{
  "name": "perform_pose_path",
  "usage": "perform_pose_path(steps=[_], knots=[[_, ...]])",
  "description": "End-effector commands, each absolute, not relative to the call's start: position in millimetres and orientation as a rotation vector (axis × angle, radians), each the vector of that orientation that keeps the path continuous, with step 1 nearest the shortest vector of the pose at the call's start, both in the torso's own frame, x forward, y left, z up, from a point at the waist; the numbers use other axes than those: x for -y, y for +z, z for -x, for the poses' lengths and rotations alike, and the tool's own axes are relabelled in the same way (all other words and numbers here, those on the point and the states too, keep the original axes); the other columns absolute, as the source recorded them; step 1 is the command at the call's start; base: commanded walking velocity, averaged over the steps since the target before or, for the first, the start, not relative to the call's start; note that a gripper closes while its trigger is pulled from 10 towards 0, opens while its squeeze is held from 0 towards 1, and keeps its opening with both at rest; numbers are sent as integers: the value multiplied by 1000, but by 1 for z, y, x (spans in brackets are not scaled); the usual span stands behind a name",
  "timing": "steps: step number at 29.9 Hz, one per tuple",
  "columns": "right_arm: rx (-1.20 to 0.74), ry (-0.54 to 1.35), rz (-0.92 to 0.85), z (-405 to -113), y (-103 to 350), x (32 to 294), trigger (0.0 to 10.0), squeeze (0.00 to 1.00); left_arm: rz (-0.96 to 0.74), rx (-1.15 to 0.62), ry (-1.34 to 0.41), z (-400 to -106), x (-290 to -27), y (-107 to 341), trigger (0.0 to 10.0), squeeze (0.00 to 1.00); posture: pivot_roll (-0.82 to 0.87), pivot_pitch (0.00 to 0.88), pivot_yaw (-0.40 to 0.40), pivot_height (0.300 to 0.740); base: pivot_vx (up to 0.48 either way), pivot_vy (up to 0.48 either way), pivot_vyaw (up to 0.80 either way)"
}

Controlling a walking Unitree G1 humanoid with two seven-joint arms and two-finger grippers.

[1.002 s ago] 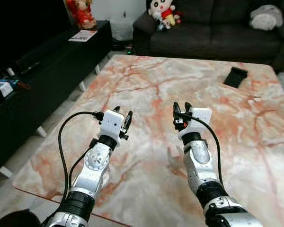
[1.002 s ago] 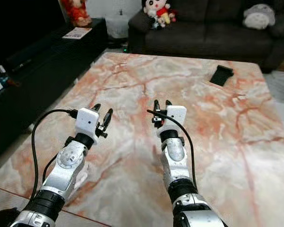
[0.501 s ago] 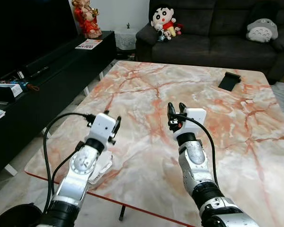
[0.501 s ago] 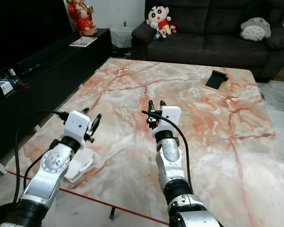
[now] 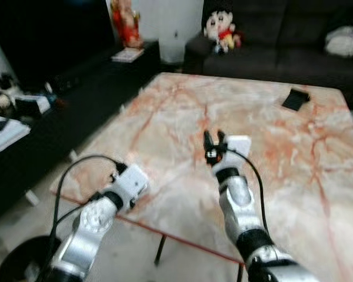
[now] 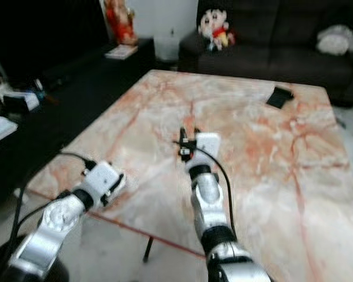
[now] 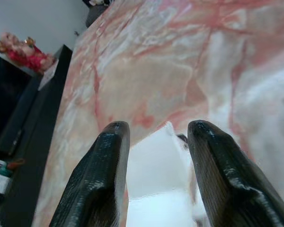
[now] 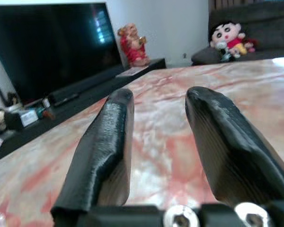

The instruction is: Picking trash to rubbish bin

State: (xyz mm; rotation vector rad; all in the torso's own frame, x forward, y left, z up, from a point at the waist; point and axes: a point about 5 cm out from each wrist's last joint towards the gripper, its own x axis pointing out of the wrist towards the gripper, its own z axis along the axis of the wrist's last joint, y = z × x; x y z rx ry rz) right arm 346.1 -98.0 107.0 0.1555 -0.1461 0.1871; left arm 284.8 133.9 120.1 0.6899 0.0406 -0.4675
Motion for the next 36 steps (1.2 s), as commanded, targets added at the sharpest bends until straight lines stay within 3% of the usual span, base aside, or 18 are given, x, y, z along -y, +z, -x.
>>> perform_pose_path(steps=[1,13,23,36], knots=[[148,202,-152,-348,110,94,10000,0,-742,-38,-470,-286,-134,127,10000,0,234,0,40,740,0,0,0],[146,201,-152,-347,109,97,10000,0,-768,-84,-453,-297,-127,123,10000,0,230,0,36,740,0,0,0],[146,202,-157,-348,110,98,10000,0,-941,-128,-441,-312,-121,106,10000,0,228,0,35,740,0,0,0],[145,208,-162,-346,108,95,10000,0,-1018,-91,-399,-322,-123,106,10000,0,225,0,36,740,0,0,0]])
